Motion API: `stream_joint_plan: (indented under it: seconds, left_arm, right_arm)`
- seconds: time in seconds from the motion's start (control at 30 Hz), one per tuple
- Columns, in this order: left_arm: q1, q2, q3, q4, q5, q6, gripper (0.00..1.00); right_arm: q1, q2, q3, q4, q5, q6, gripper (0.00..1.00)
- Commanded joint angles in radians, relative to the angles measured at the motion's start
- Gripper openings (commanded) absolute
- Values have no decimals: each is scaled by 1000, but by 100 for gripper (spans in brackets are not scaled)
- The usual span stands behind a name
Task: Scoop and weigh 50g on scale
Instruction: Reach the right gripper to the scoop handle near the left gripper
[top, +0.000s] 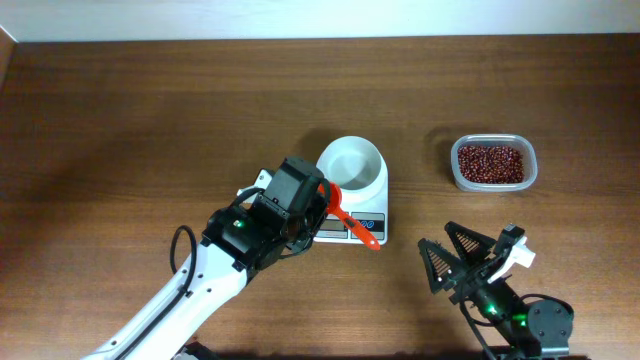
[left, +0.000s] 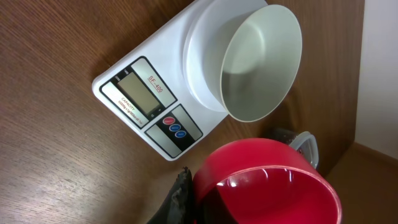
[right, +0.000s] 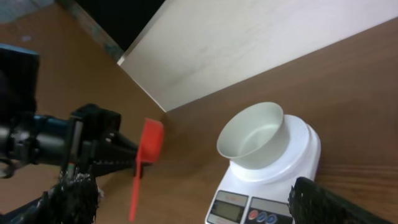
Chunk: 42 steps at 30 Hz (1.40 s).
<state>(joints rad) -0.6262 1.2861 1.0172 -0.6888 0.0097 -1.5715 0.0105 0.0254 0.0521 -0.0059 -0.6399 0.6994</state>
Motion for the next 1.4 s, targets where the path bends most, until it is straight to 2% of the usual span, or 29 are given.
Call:
stream_joint_plan:
  seconds: [0.0, 0.2, 0.27, 0.5, 0.7, 0.9, 1.07, 1.17, 1.2, 1.37]
  left_arm:
    - [-4, -15, -2, 4, -18, -11, 0]
    - [-4, -15, -2, 4, -18, -13, 0]
    - [-4, -15, -2, 0, -18, -64, 0]
    - [-4, -15, -2, 0, -31, -238, 0]
    - [-4, -15, -2, -21, -31, -239, 0]
    - [-4, -17, -2, -114, -24, -239, 0]
    - [-4, -58, -2, -162, 5, -269, 0]
    - [-4, -95, -2, -163, 9, -269, 0]
    - [-4, -105, -2, -164, 9, -269, 0]
    - [-4, -112, -2, -200, 13, -269, 0]
  right_arm:
    - [-4, 76, 119, -71, -56, -10, 99]
    - [-4, 282, 233, -84, -257, 58, 99]
    - [-4, 350, 255, -84, -346, 98, 99]
    - [-4, 446, 252, -89, -358, 263, 99]
    - [40, 493, 252, -88, -338, 262, 99]
    - [245, 533, 252, -67, -156, 263, 99]
    - [449, 580, 252, 53, 52, 266, 100]
    - [556, 642, 252, 120, 171, 344, 100]
    - [582, 669, 252, 145, 191, 364, 97]
    - [653, 809, 252, 326, 204, 380, 95]
